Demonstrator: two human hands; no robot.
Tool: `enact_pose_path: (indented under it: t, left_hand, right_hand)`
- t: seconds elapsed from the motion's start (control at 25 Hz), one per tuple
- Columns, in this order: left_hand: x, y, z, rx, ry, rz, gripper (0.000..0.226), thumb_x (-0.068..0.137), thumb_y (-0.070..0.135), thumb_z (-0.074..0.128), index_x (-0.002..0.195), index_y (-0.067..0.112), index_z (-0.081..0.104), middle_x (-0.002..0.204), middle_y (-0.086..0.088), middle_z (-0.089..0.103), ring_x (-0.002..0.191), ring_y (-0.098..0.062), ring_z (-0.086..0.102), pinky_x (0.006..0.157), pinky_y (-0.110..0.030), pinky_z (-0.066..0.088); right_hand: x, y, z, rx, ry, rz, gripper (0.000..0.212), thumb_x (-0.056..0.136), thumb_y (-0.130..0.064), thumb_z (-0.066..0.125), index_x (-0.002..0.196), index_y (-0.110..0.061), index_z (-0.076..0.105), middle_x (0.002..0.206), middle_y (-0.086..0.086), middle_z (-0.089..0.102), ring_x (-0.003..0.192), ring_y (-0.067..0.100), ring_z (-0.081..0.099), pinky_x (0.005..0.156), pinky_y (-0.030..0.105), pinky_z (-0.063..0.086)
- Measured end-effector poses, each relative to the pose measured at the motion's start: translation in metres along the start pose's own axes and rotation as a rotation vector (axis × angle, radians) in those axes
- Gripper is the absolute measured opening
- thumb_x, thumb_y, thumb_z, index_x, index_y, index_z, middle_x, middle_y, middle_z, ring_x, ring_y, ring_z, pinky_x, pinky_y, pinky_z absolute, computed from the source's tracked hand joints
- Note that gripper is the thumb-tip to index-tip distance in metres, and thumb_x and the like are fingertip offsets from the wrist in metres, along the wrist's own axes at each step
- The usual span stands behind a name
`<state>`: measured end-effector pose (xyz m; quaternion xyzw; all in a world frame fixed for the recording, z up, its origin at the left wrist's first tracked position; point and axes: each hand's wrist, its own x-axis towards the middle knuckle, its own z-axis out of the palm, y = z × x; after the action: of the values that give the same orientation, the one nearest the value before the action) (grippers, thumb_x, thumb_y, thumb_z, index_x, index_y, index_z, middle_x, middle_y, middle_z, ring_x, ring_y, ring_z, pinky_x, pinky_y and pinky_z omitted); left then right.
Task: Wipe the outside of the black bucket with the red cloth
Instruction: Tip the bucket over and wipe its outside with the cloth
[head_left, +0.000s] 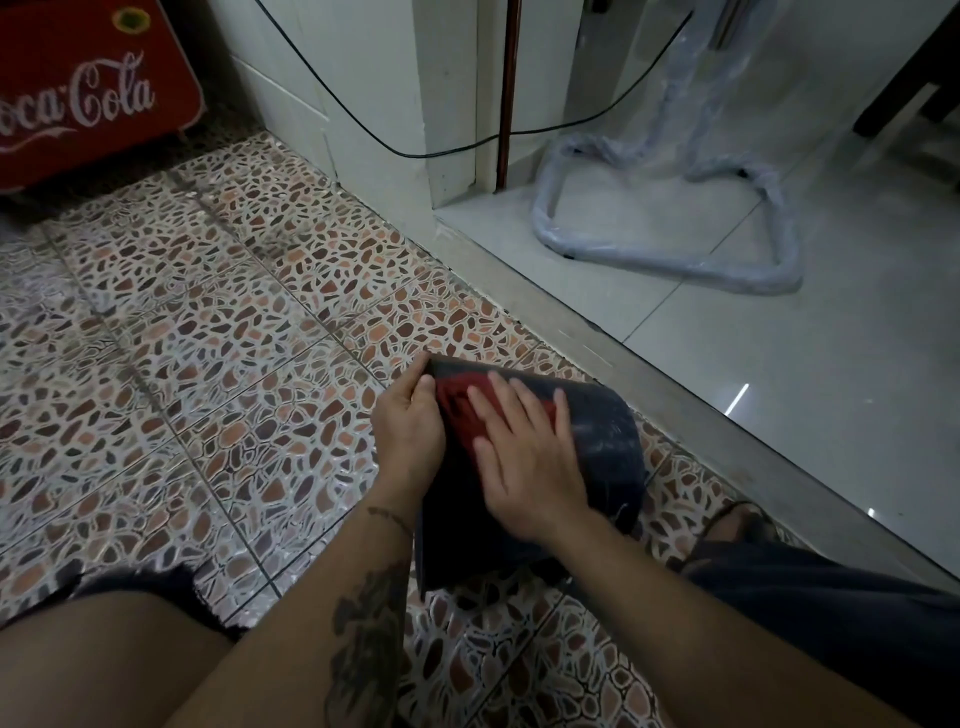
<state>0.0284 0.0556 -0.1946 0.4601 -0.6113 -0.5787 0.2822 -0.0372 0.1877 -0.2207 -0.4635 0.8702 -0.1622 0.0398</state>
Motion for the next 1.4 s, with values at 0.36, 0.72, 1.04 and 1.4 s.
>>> enact_pose_path:
  t: [0.36,0.72,1.04,1.4]
  left_hand:
    - [-0.047,0.003,0.007,0.315,-0.081,0.257,0.050,0.100,0.029,0.042,0.150,0.031,0.035,0.150,0.009,0.043,0.123,0.006,0.039,0.107,-0.022,0.029]
    - [-0.030,0.017,-0.002,0.415,0.119,0.009,0.048,0.099,0.022,0.038,0.146,0.026,0.046,0.142,-0.007,0.056,0.126,-0.029,0.052,0.110,-0.040,0.037]
    - [-0.013,0.021,-0.005,0.425,0.050,0.008,0.049,0.099,0.026,0.035,0.147,0.024,0.045,0.151,-0.002,0.047,0.138,-0.025,0.041,0.115,-0.039,0.028]
    - [0.007,0.019,0.002,0.426,0.093,-0.062,0.048,0.099,0.026,0.034,0.145,0.024,0.048,0.148,-0.005,0.050,0.135,-0.028,0.044,0.113,-0.043,0.033]
  right_hand:
    - [-0.018,0.084,-0.007,0.056,0.054,0.488,0.056,0.104,-0.041,0.022,0.159,-0.029,0.023,0.170,0.001,0.012,0.156,0.024,0.003,0.123,0.059,-0.002]
    - [-0.013,-0.021,0.000,0.120,0.041,0.004,0.061,0.100,-0.043,0.021,0.158,-0.026,0.027,0.170,-0.001,0.012,0.156,0.020,0.004,0.124,0.053,-0.005]
    - [-0.032,0.076,-0.001,0.055,0.004,0.519,0.066,0.099,-0.050,0.013,0.160,-0.026,0.015,0.171,0.005,0.006,0.156,0.026,0.002,0.121,0.063,-0.004]
    - [0.008,-0.020,0.008,0.036,0.055,0.151,0.066,0.098,-0.050,0.024,0.157,-0.023,0.030,0.170,0.005,0.016,0.156,0.025,0.009,0.122,0.057,-0.008]
